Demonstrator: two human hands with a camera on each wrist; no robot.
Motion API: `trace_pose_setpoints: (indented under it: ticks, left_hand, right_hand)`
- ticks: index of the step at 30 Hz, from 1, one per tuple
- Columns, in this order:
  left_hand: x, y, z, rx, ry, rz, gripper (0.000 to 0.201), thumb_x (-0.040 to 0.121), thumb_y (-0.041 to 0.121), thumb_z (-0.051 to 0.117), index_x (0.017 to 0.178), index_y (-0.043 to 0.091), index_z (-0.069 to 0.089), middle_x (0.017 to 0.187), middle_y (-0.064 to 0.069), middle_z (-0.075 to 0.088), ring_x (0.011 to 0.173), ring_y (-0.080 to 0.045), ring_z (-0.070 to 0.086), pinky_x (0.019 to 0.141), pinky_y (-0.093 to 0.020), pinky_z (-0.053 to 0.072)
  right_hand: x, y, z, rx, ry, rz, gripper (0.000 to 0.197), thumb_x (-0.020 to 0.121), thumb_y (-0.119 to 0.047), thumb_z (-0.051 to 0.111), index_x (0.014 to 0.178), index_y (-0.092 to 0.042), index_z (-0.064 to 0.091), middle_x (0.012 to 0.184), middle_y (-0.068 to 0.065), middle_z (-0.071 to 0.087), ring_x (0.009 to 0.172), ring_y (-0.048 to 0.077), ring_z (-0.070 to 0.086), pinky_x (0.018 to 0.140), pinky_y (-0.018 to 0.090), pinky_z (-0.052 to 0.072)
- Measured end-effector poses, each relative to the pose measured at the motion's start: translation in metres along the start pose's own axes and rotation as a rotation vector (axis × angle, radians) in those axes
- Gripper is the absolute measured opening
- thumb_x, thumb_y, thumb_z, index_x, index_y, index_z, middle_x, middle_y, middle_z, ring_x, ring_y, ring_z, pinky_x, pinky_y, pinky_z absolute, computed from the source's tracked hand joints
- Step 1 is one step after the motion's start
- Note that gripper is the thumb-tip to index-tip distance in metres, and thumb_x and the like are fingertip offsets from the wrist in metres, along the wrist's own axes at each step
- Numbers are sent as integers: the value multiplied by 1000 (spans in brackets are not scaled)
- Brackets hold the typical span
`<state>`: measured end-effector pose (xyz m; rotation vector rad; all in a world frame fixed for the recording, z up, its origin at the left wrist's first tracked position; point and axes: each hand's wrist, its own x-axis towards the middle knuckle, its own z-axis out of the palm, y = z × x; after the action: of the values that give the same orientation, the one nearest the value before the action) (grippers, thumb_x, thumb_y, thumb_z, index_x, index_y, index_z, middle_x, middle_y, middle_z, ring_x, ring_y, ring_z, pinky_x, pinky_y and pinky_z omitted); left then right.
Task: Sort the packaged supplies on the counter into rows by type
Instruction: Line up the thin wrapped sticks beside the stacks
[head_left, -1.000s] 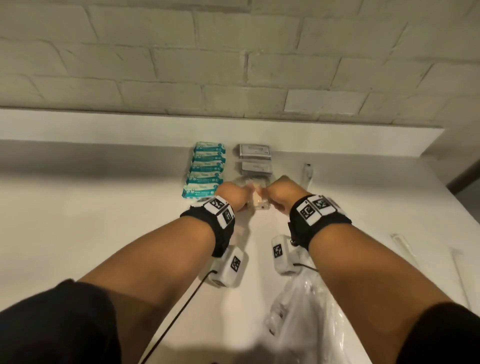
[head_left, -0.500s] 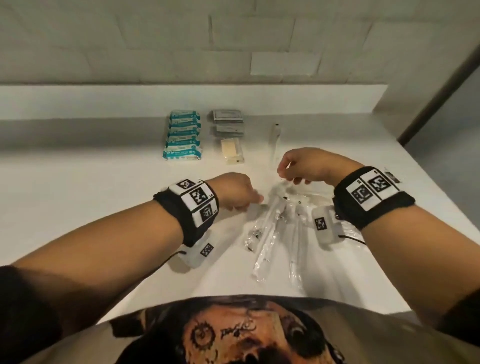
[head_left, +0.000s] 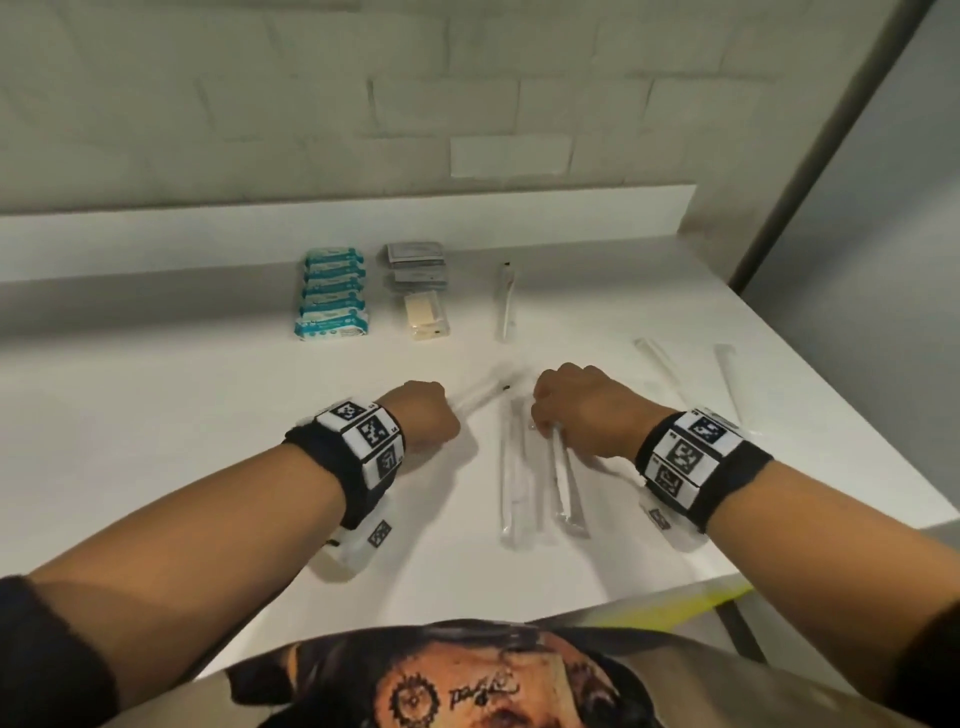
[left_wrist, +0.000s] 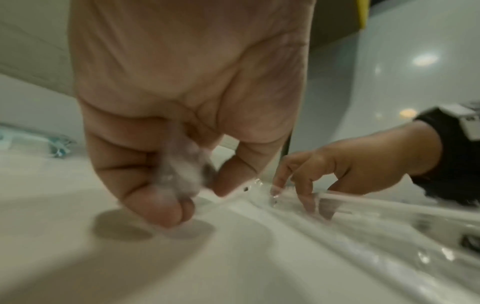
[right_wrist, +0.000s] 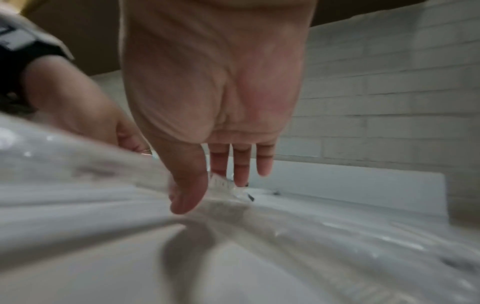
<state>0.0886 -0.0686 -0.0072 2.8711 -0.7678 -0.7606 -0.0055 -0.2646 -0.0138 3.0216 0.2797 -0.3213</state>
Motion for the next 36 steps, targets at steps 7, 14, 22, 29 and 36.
trace_pose_setpoints:
  ticks: [7,14,22,29,36]
  left_hand:
    - [17,40,5,-417,113,32,15,89,25,53,87,12,47,84,-5,54,70,-23,55,58,-27,44]
    - [39,74,22,-280,123,-23,68,73,48,75,119,8,45,110,-6,57,97,-25,57,75,-31,46]
    - [53,79,-8,-451,133,-150,21,85,26,57,88,5,58,87,-9,57,76,-25,56,64,-27,44]
    - [89,87,-44,-597,191,-190,46,89,39,58,109,-2,58,98,-14,71,75,-28,61,66,-29,45]
    - [139,110,-62,-232,204,-225,52,91,42,57,122,1,57,122,-14,63,108,-28,62,84,-28,47]
  right_hand:
    - [-32,49,-32,469,232,311,5,95,-20,50,96,-16,53,84,4,60,77,26,56,65,32,43]
    - [-54,75,-14,430,-95,307,27,75,-40,73,94,-25,60,93,-7,61,82,14,55,66,27,43]
    - [-51,88,0,320,-296,248,10,79,-21,58,88,-18,54,83,-2,56,70,15,52,54,26,39]
    - [-30,126,-8,424,-150,342,36,85,-31,59,119,-24,52,109,-2,60,93,18,58,75,29,49]
    - [-14,142,-5,398,-303,284,18,86,-34,56,97,-20,53,93,-4,55,80,15,52,56,23,37]
